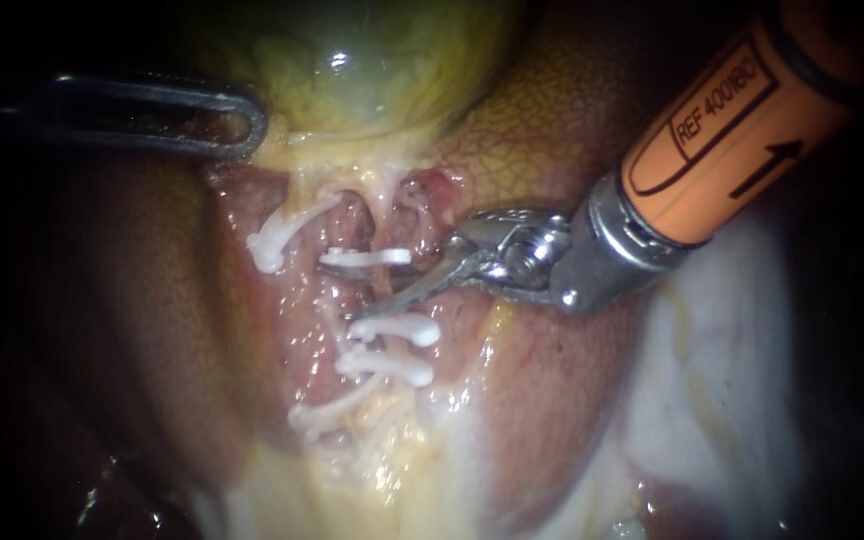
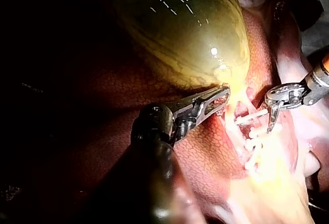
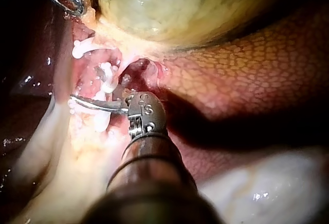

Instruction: Go to the cutting position right tube

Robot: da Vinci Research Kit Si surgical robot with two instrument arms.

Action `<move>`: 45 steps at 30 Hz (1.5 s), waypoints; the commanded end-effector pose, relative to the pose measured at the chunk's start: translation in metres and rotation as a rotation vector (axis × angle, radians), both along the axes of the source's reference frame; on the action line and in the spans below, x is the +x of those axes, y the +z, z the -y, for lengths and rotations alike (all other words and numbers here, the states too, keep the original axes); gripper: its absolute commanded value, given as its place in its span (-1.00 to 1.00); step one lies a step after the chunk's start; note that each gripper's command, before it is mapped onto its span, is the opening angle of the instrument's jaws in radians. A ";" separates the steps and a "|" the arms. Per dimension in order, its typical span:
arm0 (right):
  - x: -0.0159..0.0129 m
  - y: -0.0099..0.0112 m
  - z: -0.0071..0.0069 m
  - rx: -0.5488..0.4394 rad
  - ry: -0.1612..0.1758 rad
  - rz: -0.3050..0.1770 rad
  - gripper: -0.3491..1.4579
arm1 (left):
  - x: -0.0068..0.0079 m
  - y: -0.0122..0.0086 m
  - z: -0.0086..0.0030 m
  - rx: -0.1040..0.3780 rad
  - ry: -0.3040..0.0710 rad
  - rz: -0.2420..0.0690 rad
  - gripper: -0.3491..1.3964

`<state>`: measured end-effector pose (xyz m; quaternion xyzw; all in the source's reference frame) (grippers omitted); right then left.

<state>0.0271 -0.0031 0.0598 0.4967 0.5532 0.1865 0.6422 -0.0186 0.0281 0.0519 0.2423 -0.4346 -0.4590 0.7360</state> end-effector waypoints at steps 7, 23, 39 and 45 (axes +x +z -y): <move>0.0017 0.0008 0.0013 -0.147 -0.005 -0.079 0.21 | 0.0000 0.0000 0.0000 0.000 -0.001 0.000 -1.00; 0.0041 -0.0017 0.0024 -0.242 0.042 -0.176 0.39 | -0.0001 0.0000 0.0000 0.000 -0.001 0.000 -1.00; 0.0040 -0.0038 0.0014 -0.256 0.056 -0.200 0.49 | -0.0001 0.0000 -0.0001 0.000 -0.001 0.000 -1.00; 0.0040 -0.0038 0.0014 -0.257 0.057 -0.200 0.52 | -0.0001 0.0000 -0.0001 0.000 -0.001 0.000 -1.00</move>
